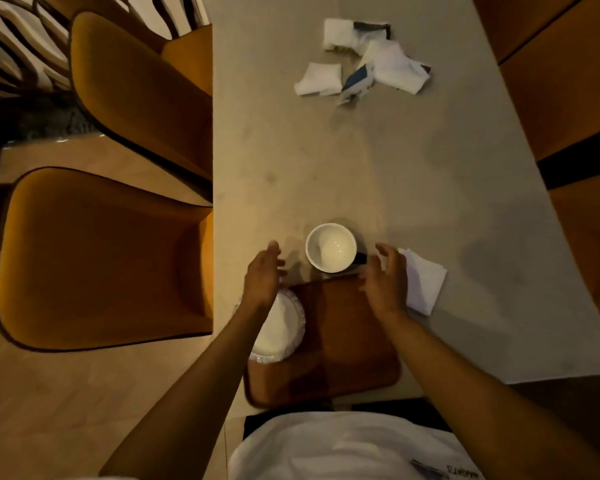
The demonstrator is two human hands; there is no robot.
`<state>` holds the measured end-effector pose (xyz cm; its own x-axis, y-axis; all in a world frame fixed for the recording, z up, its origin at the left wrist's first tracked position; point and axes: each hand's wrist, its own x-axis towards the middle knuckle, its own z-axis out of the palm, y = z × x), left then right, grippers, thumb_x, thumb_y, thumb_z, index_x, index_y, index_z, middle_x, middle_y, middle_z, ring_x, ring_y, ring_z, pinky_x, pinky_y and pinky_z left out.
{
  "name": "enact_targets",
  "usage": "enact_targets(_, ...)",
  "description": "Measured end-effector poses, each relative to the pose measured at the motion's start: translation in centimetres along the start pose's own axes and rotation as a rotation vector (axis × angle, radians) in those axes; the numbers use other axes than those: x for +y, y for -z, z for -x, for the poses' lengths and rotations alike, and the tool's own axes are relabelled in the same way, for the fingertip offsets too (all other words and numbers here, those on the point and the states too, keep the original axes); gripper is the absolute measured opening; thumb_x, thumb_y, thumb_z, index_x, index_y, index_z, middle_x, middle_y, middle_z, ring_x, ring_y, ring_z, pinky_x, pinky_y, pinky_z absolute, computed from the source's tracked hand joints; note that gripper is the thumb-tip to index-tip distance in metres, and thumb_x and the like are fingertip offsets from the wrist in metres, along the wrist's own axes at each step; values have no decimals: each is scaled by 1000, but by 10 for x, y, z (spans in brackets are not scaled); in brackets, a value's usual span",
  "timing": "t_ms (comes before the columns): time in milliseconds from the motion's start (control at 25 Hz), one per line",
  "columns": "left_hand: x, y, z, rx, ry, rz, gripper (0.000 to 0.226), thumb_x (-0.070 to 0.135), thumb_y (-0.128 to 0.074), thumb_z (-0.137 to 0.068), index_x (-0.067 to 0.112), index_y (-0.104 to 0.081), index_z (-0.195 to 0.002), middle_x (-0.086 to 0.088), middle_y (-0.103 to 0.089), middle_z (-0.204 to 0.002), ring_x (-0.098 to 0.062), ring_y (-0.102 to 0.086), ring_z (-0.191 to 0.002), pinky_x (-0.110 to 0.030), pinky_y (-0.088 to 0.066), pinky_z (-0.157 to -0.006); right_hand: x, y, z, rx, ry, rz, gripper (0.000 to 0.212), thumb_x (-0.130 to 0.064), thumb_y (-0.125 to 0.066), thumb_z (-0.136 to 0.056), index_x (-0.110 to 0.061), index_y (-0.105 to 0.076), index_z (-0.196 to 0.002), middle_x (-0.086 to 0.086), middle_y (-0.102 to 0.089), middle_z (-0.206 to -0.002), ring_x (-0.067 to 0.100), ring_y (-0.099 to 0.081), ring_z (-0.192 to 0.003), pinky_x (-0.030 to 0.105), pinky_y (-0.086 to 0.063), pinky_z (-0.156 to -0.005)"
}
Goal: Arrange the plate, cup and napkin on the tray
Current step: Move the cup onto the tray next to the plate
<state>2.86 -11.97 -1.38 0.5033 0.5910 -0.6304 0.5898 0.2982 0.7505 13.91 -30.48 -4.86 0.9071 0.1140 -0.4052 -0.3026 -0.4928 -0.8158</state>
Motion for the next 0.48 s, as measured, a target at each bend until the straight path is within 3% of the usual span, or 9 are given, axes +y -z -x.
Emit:
enact_targets(80, 25, -26, -9, -151, 170, 241, 70, 68, -27, -93, 19, -48, -139, -10, -54, -131, -31, -54, -118, -51, -49, -92, -9, 2, -19, -185, -65, -61, 43, -40, -47, -98, -25, -45, -138, 6, -44, -145, 29, -51, -125, 54, -55, -91)
enact_targets(200, 39, -45, -17, -226, 265, 303, 82, 78, -19, -87, 25, -40, -146, -7, -47, -139, -33, -46, -126, -52, -47, -90, -21, -6, -31, -392, -216, -139, 47, -58, -43, -91, -34, -51, -131, 9, -51, -142, 34, -54, -122, 54, -57, -89)
enact_targets(320, 40, -57, -22, -222, 297, 315, 85, 80, -21, -85, 21, -45, -142, -12, -48, -139, -37, -49, -123, -56, -49, -93, -22, -9, -34, -460, -318, -176, 57, -71, -43, -87, -39, -49, -134, 2, -53, -139, 30, -56, -120, 45, -58, -84)
enact_targets(480, 43, -62, -19, -179, 310, 336, 78, 77, -28, -87, 19, -54, -132, -14, -52, -135, -37, -53, -118, -56, -50, -92, -24, -5, -34, -511, -283, -202, 58, -69, -43, -89, -37, -45, -138, 0, -51, -142, 27, -52, -124, 42, -56, -91)
